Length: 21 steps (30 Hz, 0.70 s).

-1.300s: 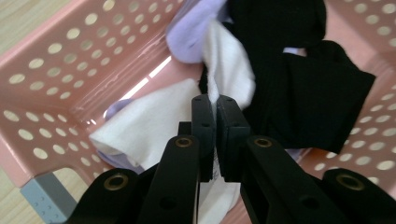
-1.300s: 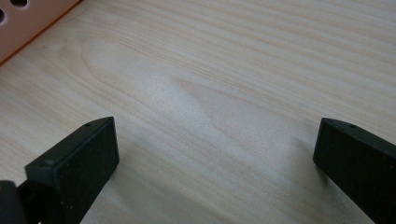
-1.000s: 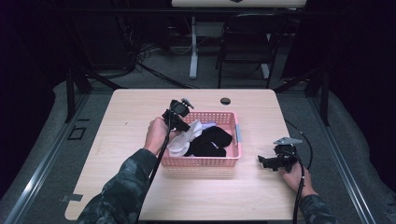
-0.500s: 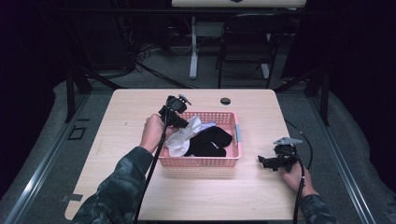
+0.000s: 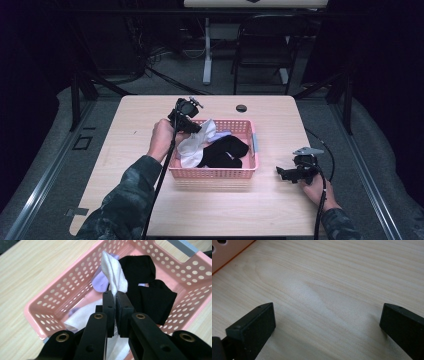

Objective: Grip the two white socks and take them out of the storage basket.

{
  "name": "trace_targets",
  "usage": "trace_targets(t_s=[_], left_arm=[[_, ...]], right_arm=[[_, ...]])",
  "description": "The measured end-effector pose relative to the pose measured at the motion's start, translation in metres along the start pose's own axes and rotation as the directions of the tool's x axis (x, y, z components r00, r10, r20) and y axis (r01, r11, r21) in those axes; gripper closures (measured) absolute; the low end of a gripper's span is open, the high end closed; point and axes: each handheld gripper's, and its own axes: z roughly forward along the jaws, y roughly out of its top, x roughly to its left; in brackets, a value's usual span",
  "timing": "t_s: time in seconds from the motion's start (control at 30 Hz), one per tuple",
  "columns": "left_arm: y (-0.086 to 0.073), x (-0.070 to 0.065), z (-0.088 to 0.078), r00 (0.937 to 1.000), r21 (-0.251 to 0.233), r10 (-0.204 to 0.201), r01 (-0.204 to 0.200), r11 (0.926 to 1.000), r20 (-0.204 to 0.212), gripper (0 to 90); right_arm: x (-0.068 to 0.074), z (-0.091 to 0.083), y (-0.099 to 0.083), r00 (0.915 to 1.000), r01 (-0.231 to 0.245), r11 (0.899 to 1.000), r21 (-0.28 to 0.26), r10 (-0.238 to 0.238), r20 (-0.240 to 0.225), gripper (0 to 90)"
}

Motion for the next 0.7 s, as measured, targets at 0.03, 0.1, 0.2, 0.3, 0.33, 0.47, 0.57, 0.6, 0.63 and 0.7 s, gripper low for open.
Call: trace_targets(t_s=[0.03,0.1,0.2,0.3,0.33,0.47,0.57,0.6,0.63,0.7], left_arm=[[0.000,0.000,0.000,1.0000,-0.001,-0.003,0.003,1.0000,-0.002,87.2],[0.001,0.000,-0.003,1.0000,-0.004,-0.004,0.004,1.0000,-0.002,87.2],[0.003,-0.001,-0.005,1.0000,-0.018,-0.001,0.001,0.9998,0.000,87.2],[0.003,0.002,-0.004,1.0000,-0.013,-0.008,0.008,0.9999,0.001,87.2],[0.004,0.002,-0.004,1.0000,-0.010,-0.007,0.007,0.9999,-0.001,87.2],[0.005,0.004,-0.008,0.9999,-0.026,-0.010,0.011,0.9996,0.003,87.1],[0.006,0.004,-0.017,0.9999,-0.043,-0.014,0.014,0.9990,-0.008,87.1],[0.007,0.004,-0.019,0.9999,-0.050,-0.012,0.011,0.9987,-0.008,87.1],[0.007,0.004,-0.023,0.9998,-0.058,-0.011,0.010,0.9983,-0.015,87.1],[0.007,0.007,-0.029,0.9996,-0.068,-0.016,0.014,0.9976,-0.022,87.1]], right_arm=[[0.000,0.000,0.000,1.0000,0.000,1.000,0.000,0.000,0.000,0.0],[0.000,0.000,0.000,1.0000,0.000,1.000,0.000,0.000,0.000,0.0],[0.000,0.000,0.000,1.0000,0.000,1.000,0.000,0.000,0.000,0.0],[0.000,0.000,0.000,1.0000,0.001,1.000,0.000,-0.001,0.000,0.0],[0.000,0.000,0.000,1.0000,0.001,1.000,0.000,-0.001,0.000,0.0],[0.000,0.000,0.000,1.0000,0.001,1.000,0.000,-0.001,0.000,0.0],[0.000,0.000,0.000,1.0000,0.000,1.000,0.000,0.000,0.001,0.0],[0.000,0.000,0.000,1.0000,-0.001,1.000,-0.001,0.001,0.002,0.0],[0.000,0.000,0.000,1.0000,-0.001,1.000,-0.001,0.001,0.002,0.0],[0.000,0.000,0.000,1.0000,-0.001,1.000,0.000,0.001,0.002,0.0]])
